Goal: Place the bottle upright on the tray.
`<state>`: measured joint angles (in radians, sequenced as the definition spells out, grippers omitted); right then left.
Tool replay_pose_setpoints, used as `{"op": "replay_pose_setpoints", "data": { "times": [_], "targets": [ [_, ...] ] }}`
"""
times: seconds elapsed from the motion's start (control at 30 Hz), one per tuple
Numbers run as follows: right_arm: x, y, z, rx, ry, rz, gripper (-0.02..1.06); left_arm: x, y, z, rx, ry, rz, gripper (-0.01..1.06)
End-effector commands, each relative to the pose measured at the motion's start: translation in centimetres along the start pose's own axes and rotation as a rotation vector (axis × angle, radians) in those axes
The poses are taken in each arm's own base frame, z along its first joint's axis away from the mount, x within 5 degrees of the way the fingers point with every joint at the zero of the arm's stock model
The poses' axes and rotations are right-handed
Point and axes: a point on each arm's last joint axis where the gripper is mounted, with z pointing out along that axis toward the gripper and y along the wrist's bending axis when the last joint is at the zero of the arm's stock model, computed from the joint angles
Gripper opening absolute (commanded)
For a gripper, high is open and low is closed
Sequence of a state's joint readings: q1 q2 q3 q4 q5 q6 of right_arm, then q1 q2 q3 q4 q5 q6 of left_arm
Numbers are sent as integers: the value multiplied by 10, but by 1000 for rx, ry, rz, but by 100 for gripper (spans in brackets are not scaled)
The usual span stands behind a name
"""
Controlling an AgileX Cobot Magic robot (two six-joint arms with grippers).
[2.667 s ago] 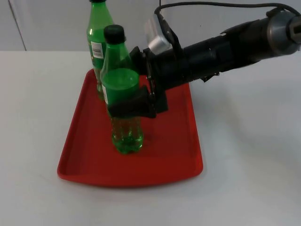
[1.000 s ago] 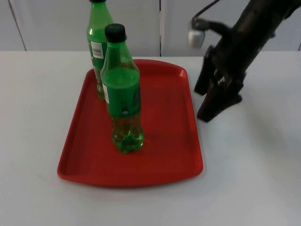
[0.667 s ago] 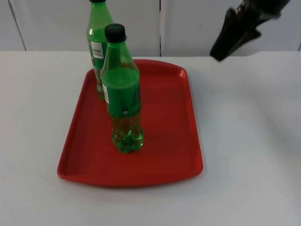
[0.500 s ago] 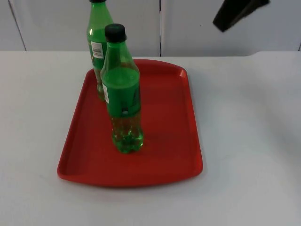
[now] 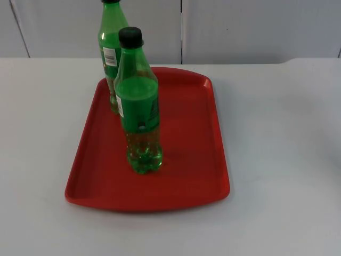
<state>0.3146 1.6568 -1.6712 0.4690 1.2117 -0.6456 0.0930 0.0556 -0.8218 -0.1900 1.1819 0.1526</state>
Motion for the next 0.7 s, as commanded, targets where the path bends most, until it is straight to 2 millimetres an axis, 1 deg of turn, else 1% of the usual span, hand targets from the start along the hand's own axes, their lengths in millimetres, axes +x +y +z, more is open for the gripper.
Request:
{"op": "replay_pose_setpoints", "data": {
  "times": [0.0, 0.03, 0.07, 0.17, 0.2, 0.23, 0.33, 0.37, 0.4, 0.43, 0.53, 0.6, 0.67],
  "targets": [
    [16, 15, -17, 12, -22, 8, 105, -1, -1, -2, 39, -27, -4, 85],
    [16, 15, -17, 12, -22, 8, 105, -1, -1, -2, 39, -27, -4, 85],
    [19, 20, -23, 31, -48, 6, 105, -1, -1, -2, 46, -29, -3, 85],
    [37, 35, -37, 78, -108, 9, 105, -2, -2, -2, 51, -30, -5, 85],
    [37, 35, -37, 78, -108, 9, 105, -2, -2, -2, 51, -30, -5, 85],
    [43, 41, -44, 98, -138, 6, 105, -2, -2, -2, 52, -30, -9, 85],
    [64, 57, -59, 148, -206, 4, 105, -2, -2, -2, 55, -30, -26, 85],
    [64, 57, -59, 148, -206, 4, 105, -2, -2, -2, 55, -30, -26, 85],
    [75, 65, -66, 171, -241, 10, 105, -2, -2, -2, 56, -30, -36, 85],
    [79, 68, -68, 178, -254, 12, 105, -2, -2, -2, 61, -30, -37, 85],
    [104, 87, -82, 212, -319, 21, 105, -1, -1, -3, 97, -30, -30, 85],
    [108, 90, -84, 216, -330, 26, 105, -1, 0, -3, 101, -30, -28, 85],
    [126, 103, -92, 229, -364, 33, 105, -1, 0, -3, 110, -28, -27, 85]
  ]
}}
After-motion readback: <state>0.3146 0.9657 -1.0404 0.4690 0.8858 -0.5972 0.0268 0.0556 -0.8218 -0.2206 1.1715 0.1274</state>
